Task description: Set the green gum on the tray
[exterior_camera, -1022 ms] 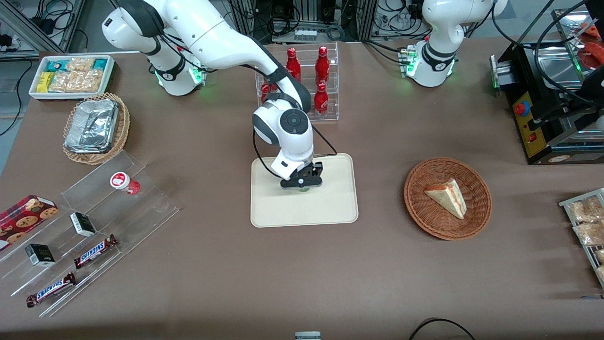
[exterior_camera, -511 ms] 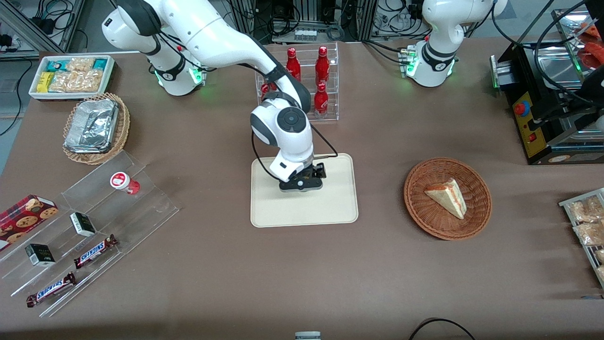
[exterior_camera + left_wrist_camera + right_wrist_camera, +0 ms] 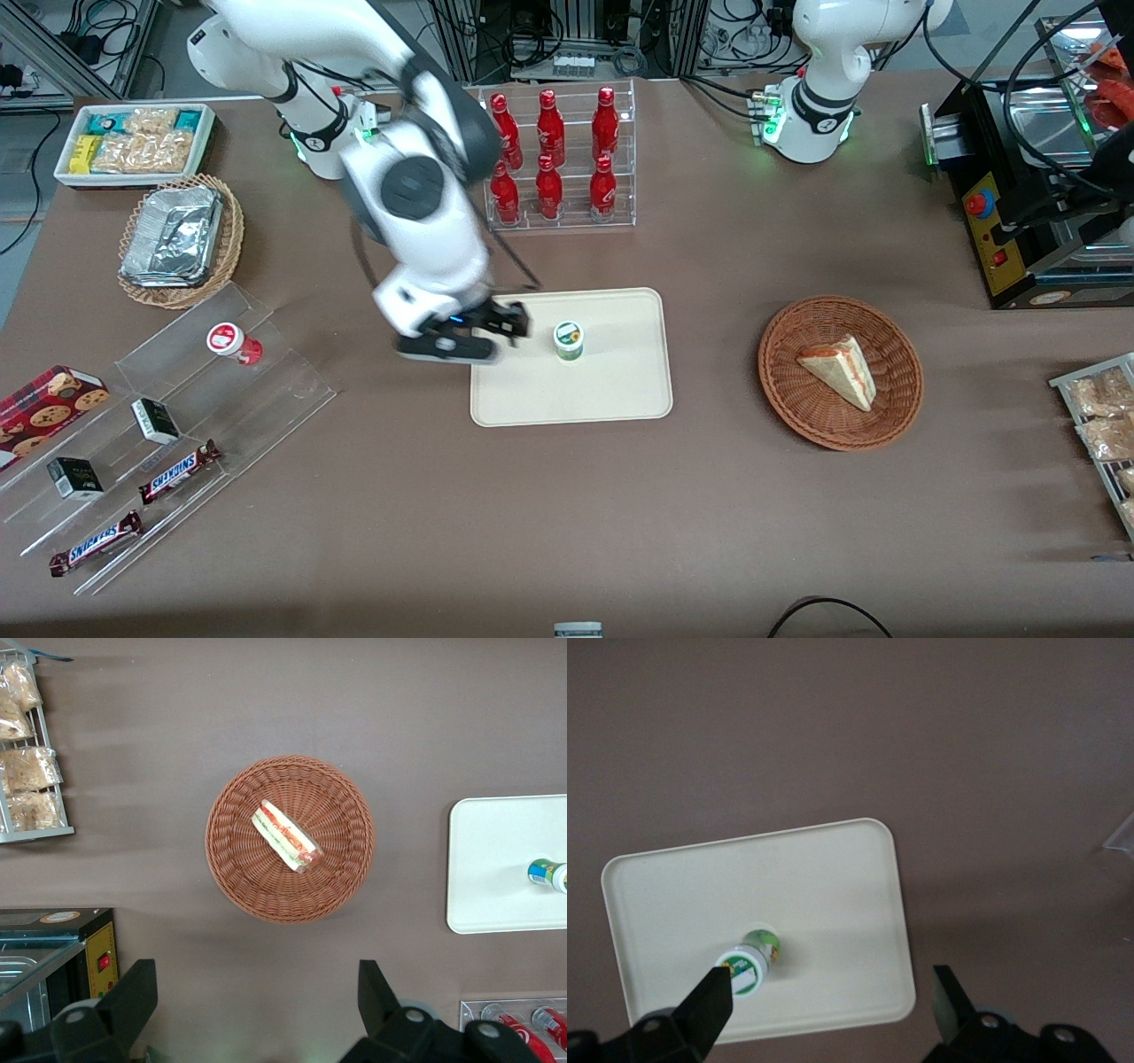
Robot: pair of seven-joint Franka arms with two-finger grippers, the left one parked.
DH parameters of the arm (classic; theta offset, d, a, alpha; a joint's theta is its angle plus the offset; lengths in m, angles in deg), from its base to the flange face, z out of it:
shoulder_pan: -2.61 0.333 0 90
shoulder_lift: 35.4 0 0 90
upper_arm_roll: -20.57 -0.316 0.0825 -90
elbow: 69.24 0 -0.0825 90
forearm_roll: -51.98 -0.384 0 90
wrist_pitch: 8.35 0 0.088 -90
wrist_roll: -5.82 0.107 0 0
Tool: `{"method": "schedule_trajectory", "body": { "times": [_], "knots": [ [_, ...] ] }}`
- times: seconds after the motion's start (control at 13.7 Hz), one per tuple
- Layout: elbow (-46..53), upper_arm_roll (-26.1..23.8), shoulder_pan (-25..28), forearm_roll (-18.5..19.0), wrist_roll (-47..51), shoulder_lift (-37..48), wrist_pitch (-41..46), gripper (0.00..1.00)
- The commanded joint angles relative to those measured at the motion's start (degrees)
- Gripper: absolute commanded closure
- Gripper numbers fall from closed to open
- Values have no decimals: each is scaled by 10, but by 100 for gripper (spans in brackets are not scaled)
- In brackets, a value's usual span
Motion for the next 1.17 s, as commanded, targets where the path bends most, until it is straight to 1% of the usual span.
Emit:
{"method": "schedule_trajectory", "body": {
  "times": [0.0, 0.29, 0.66, 0.8, 1.09],
  "knots": [
    [-39, -5, -35, -1, -34, 83, 72, 0],
    [-46, -5, -115, -2, -142, 140, 150, 0],
    [-40, -4, -231, -2, -270, 167, 182, 0],
    [-40, -4, -275, -15, -312, 175, 184, 0],
    [-40, -12, -348, -17, -358, 184, 191, 0]
  ]
}}
